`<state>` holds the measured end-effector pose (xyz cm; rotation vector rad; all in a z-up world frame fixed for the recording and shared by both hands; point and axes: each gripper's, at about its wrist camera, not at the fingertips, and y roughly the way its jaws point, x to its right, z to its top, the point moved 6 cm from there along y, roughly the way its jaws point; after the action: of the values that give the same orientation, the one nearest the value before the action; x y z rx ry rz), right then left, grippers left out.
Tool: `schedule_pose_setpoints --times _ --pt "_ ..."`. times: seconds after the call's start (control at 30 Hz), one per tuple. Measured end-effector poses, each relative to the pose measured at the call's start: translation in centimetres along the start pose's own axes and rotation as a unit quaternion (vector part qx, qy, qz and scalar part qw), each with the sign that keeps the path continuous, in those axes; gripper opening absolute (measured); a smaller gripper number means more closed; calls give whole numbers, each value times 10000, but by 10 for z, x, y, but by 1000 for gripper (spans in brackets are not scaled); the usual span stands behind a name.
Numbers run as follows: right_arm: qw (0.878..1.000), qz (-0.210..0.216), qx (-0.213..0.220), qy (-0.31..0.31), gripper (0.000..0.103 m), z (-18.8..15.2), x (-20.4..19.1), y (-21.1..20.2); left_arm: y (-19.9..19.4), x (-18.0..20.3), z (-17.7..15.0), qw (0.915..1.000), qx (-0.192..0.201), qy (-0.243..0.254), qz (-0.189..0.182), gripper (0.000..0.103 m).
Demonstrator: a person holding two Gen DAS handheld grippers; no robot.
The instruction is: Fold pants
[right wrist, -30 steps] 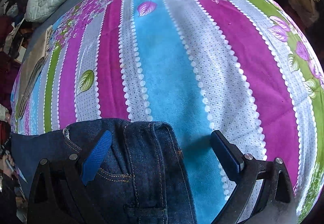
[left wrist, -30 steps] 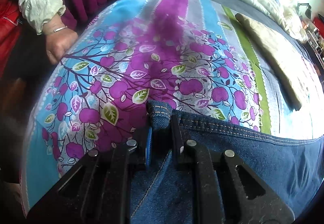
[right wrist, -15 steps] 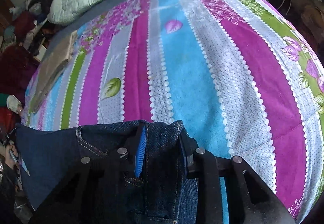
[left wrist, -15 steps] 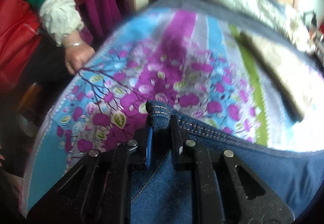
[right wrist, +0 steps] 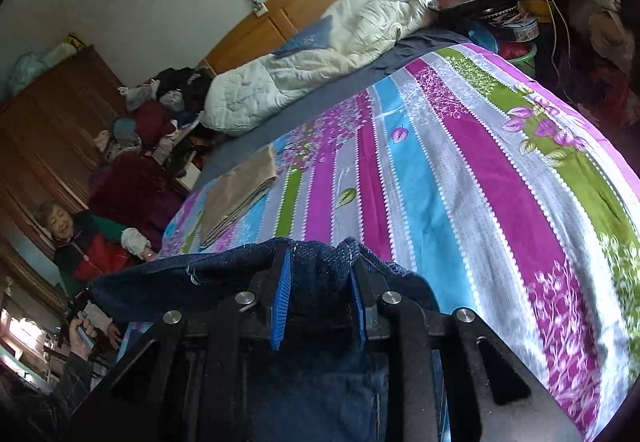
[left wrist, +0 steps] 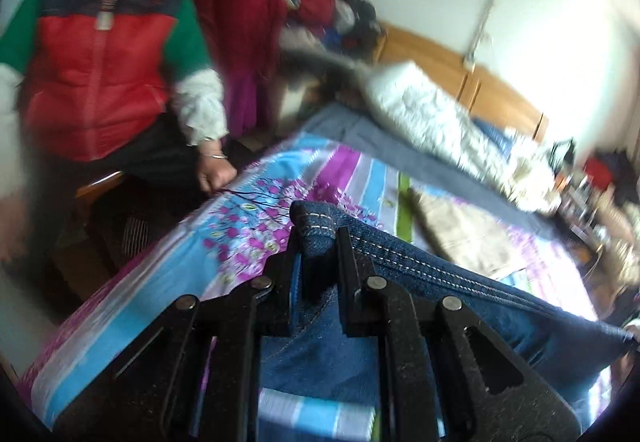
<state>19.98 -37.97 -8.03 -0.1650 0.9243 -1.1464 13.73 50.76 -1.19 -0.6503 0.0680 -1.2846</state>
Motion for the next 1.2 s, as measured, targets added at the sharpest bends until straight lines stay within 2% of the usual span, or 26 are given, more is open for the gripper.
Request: schedule_pose_setpoints --times 0.13,0.23,0.3,0.4,0.47,0.53,0.6,0.73,0.8,0.9,0.97,1.07,1.13,1.2 --pt "9997 190 -118 113 29 -66 -1 -63 -52 -25 -24 9992 95 -372 -67 15" --pt "9984 203 -379 361 29 -123 15 -85 -70 -43 -59 9981 -86 -601 -53 16" --pt "9952 105 -763 602 29 -172 33 -86 -74 -57 -87 9967 -283 -761 2 16" --pt "9865 -192 -1370 880 29 -237 67 -67 -66 -84 -132 9923 -739 -938 318 16" --pt "9833 -223 -1438 1094 29 -259 82 -61 -57 -103 -159 9865 -1047 -1184 431 16" --pt "9826 -127 -1309 1310 29 -264 87 -61 -51 -116 -179 9817 -1272 -1274 615 16" --pt "9836 -166 -1308 1231 29 -261 84 -60 -53 -122 -191 9795 -1346 -1346 666 16" --pt "9850 -183 -1396 995 29 -255 75 -70 -56 -120 -183 9809 -1271 -1336 616 16" --pt "9834 -277 -1586 837 30 -262 72 -73 -58 -116 -177 9816 -1239 -1335 572 17" --pt "9765 -706 -1996 396 36 -270 63 -76 -58 -122 -173 9801 -1275 -1380 640 31" --pt "9698 -1136 -2157 -32 36 -269 54 -89 -69 -133 -178 9803 -1231 -1398 656 45" --pt "9637 -1302 -2303 -349 42 -261 35 -106 -87 -140 -175 9828 -1094 -1357 611 54" --pt "9592 -1374 -2370 -704 46 -254 13 -109 -100 -149 -171 9838 -918 -1349 745 53" --pt "9580 -1292 -2352 -1011 50 -247 -18 -101 -115 -168 -166 9811 -683 -1567 902 53"
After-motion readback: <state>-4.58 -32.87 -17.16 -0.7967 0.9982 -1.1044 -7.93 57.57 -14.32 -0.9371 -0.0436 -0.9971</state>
